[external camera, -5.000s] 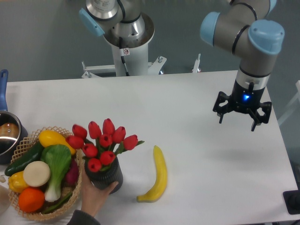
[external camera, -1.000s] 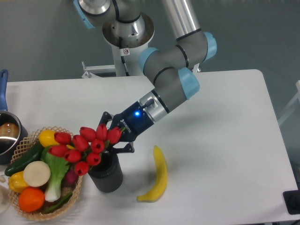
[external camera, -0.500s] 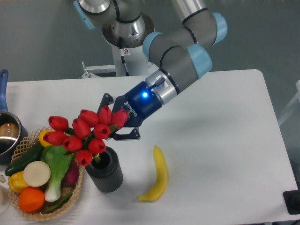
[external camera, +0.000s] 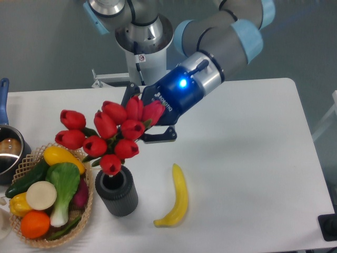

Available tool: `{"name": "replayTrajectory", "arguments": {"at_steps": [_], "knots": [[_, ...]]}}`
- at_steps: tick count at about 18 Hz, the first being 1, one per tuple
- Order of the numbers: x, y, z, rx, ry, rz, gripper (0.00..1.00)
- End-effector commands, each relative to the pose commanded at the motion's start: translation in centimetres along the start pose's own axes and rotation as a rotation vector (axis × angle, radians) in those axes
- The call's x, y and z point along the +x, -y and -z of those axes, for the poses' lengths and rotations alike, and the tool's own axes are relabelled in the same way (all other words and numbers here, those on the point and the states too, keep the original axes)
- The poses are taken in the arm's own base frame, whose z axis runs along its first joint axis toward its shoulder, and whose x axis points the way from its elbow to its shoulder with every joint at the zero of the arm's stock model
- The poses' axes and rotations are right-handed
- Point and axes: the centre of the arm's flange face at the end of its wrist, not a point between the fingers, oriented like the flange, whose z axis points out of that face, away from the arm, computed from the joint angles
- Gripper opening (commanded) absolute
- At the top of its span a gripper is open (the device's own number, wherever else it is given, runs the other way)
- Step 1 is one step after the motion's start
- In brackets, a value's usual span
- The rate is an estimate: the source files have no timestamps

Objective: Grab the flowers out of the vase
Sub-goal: 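Carry the tulip bunch away from the vase and hold it raised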

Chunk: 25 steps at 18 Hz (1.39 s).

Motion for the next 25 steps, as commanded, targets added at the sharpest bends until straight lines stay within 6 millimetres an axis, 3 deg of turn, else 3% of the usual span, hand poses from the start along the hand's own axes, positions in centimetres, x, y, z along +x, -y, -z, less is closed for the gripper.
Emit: {"name": "replayTrajectory", "arguments": {"at_steps": [2,6,10,12,15,18,21,24,25], "knots": [[-0.9,0.0,1.6,0.005,0.029,0.013,0.00],[-3.6,-0.4,7.1,0.011,0.141,0.002,0.00],[-6.5,-2.6,12.2,-0.085,0.317,-0.061,0.00],[-7.3,-3.5,13.2,-0.109,0.345,-0.090,0.00],[-8.8,-6.5,15.2,-0.208,0.440,-0.073,0.00],[-9.7,-7.5,17.1,-0.323,0.528,-0.115,0.00],[-10.8,-9.1,18.7,-0.542,0.659,-0.115,0.00],[-11.3,-10.6,19.3,-0.766,0.706,-0.126,0.00],[-11.3,-10.8,18.6,-0.822,0.701,-0.140,0.00]]}}
